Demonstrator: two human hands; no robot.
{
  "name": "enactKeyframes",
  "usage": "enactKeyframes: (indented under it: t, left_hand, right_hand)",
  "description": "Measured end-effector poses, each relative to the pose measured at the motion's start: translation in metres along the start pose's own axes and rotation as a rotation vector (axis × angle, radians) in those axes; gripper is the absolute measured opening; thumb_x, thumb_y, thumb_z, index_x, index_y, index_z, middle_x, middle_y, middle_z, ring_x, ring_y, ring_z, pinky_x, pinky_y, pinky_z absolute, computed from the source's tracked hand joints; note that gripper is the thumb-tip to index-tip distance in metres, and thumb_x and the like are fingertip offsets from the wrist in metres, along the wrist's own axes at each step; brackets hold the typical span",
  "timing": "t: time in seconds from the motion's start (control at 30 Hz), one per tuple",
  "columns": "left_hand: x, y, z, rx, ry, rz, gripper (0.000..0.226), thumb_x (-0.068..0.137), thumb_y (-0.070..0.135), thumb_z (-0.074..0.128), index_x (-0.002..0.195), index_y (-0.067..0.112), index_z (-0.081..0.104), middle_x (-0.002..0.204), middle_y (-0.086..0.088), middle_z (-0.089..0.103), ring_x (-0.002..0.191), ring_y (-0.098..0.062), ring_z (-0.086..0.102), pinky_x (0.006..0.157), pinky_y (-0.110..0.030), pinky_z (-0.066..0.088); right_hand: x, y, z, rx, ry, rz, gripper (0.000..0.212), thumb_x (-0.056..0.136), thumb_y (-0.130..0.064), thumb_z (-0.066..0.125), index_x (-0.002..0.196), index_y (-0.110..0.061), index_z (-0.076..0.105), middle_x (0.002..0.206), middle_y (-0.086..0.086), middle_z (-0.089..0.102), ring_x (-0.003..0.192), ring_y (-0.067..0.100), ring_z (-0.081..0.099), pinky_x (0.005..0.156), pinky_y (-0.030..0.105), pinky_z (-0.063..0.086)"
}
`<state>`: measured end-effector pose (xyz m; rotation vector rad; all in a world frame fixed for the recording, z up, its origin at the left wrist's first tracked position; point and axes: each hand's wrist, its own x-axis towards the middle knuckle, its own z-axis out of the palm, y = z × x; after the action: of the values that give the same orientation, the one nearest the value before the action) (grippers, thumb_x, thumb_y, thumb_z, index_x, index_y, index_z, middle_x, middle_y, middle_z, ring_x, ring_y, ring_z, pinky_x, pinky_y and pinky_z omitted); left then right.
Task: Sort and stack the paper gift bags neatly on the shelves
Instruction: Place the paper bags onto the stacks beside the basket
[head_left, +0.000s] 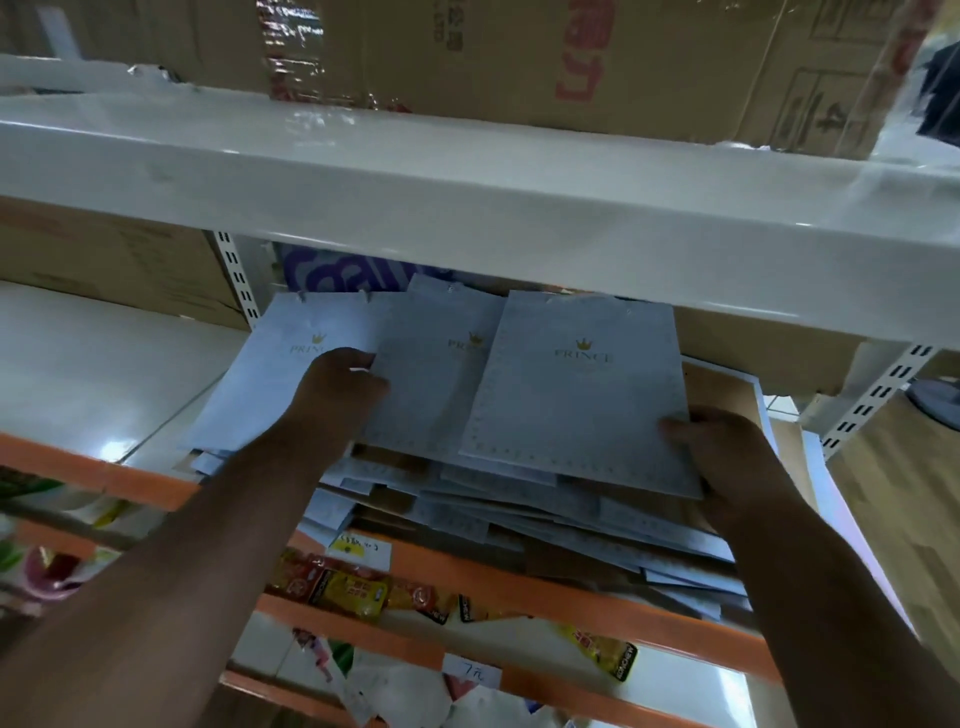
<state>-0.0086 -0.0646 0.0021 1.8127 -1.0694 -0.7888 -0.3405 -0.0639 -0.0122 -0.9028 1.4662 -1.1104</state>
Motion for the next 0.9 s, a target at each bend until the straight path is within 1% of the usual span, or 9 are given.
enactKeyframes:
  t: [0.1, 0.2, 0.3, 0.4, 0.57, 0.7, 0.77, 0.87, 0.9]
  left_hand:
    - [0.0, -0.009, -0.012, -0.061, 0.013, -0.026, 0.025, 0.092, 0.005, 0.059, 0.111, 0.017, 0.068, 0.11, -0.007, 0.064, 0.094, -0.027, 0.062, 0.079, -0.034, 0.054]
    - [-0.002, -0.019, -0.036, -0.164, 0.009, -0.083, 0.025, 0.089, 0.002, 0.06, 0.102, 0.022, 0.069, 0.114, -0.012, 0.068, 0.105, -0.035, 0.064, 0.097, -0.052, 0.053]
    - [0.0, -0.032, -0.067, -0.173, 0.023, -0.063, 0.027, 0.089, 0.003, 0.06, 0.106, 0.021, 0.069, 0.109, -0.011, 0.069, 0.1, -0.032, 0.065, 0.09, -0.044, 0.055]
    - [0.001, -0.051, -0.106, -0.231, 0.057, -0.053, 0.025, 0.087, -0.001, 0.06, 0.094, 0.022, 0.069, 0.099, -0.012, 0.071, 0.086, -0.03, 0.067, 0.077, -0.036, 0.055]
    - [0.007, -0.089, -0.188, -0.272, 0.093, -0.071, 0.023, 0.087, 0.001, 0.062, 0.1, 0.02, 0.066, 0.103, -0.012, 0.07, 0.093, -0.03, 0.065, 0.078, -0.036, 0.052]
    - [0.013, -0.119, -0.258, -0.275, 0.128, -0.057, 0.024, 0.087, 0.001, 0.065, 0.101, 0.021, 0.064, 0.095, -0.004, 0.069, 0.084, -0.023, 0.065, 0.075, -0.034, 0.055]
    - [0.014, -0.136, -0.293, -0.283, 0.151, -0.069, 0.023, 0.088, 0.0, 0.064, 0.104, 0.017, 0.064, 0.091, -0.002, 0.067, 0.081, -0.021, 0.064, 0.076, -0.036, 0.055]
    - [0.014, -0.162, -0.344, -0.27, 0.201, -0.113, 0.024, 0.084, 0.003, 0.065, 0.104, 0.016, 0.066, 0.094, -0.002, 0.068, 0.087, -0.025, 0.065, 0.079, -0.039, 0.056]
    - [0.015, -0.171, -0.36, -0.271, 0.222, -0.123, 0.026, 0.079, 0.006, 0.067, 0.102, 0.017, 0.068, 0.096, -0.004, 0.07, 0.09, -0.027, 0.067, 0.082, -0.043, 0.058]
  right_hand:
    - [-0.017, -0.011, 0.006, 0.077, -0.032, -0.05, 0.017, 0.093, 0.001, 0.056, 0.102, -0.007, 0.068, 0.093, 0.011, 0.074, 0.078, 0.032, 0.073, 0.056, 0.039, 0.058]
    - [-0.04, -0.016, 0.023, 0.066, 0.014, -0.138, 0.02, 0.091, 0.003, 0.057, 0.09, -0.014, 0.068, 0.089, 0.007, 0.073, 0.077, 0.027, 0.072, 0.07, 0.041, 0.056]
    - [-0.059, -0.017, 0.05, 0.07, 0.021, -0.197, 0.022, 0.09, 0.001, 0.059, 0.103, -0.012, 0.072, 0.107, 0.011, 0.073, 0.102, 0.035, 0.067, 0.096, 0.057, 0.05]
    - [-0.077, -0.013, 0.088, 0.07, 0.032, -0.23, 0.029, 0.088, -0.003, 0.062, 0.115, -0.008, 0.07, 0.115, 0.012, 0.071, 0.109, 0.037, 0.065, 0.101, 0.06, 0.047]
    - [-0.102, 0.005, 0.167, 0.084, 0.057, -0.169, 0.051, 0.068, -0.027, 0.078, 0.117, -0.017, 0.069, 0.114, 0.003, 0.073, 0.105, 0.032, 0.068, 0.099, 0.056, 0.05]
    - [-0.139, 0.007, 0.243, 0.098, 0.021, -0.157, 0.015, 0.087, -0.004, 0.067, 0.099, -0.014, 0.07, 0.102, 0.006, 0.073, 0.092, 0.03, 0.07, 0.088, 0.05, 0.054]
    - [-0.15, 0.013, 0.278, 0.104, 0.01, -0.145, 0.015, 0.091, -0.001, 0.064, 0.095, -0.014, 0.067, 0.096, 0.004, 0.071, 0.086, 0.026, 0.069, 0.083, 0.045, 0.054]
    - [-0.163, 0.022, 0.329, 0.076, -0.022, -0.131, 0.022, 0.09, -0.005, 0.067, 0.112, -0.01, 0.068, 0.103, 0.006, 0.071, 0.089, 0.027, 0.067, 0.087, 0.048, 0.053]
    - [-0.168, 0.023, 0.346, 0.065, -0.04, -0.125, 0.018, 0.09, -0.004, 0.067, 0.107, -0.011, 0.069, 0.099, 0.006, 0.07, 0.088, 0.027, 0.067, 0.09, 0.05, 0.053]
